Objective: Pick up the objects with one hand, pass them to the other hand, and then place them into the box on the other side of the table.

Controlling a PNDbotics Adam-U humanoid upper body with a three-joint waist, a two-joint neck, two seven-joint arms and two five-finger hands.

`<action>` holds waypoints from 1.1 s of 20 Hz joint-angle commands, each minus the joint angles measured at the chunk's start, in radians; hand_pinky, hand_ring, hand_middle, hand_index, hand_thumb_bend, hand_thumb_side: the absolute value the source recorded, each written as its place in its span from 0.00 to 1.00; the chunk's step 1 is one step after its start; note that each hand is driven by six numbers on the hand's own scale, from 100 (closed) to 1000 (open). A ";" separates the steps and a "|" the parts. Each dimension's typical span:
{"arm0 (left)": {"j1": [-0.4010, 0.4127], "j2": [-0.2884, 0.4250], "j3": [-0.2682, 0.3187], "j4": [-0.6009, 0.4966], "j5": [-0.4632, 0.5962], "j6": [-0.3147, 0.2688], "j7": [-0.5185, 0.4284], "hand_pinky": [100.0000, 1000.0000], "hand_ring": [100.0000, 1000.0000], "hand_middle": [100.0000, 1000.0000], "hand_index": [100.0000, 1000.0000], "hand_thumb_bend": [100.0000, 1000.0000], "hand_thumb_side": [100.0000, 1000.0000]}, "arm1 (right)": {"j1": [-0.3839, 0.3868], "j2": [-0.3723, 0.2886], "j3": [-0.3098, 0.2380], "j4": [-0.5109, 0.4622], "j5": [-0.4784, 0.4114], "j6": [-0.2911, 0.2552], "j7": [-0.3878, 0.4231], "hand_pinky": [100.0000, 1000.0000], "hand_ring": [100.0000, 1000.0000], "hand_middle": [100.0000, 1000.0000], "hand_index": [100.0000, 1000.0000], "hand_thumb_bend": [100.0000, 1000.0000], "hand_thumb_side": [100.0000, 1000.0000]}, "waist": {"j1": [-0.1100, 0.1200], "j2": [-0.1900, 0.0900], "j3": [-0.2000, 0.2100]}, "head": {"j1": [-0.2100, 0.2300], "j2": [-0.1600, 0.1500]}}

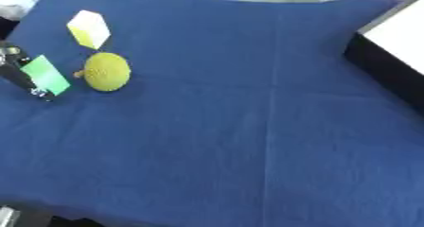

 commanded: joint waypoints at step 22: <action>0.023 0.068 0.010 -0.222 0.125 0.042 0.025 0.73 0.71 0.58 0.47 0.26 0.00 | -0.039 -0.098 0.032 -0.018 -0.058 -0.027 0.004 0.87 1.00 0.88 0.87 0.00 0.23 | -0.021 -0.019 0.009 | -0.010 -0.002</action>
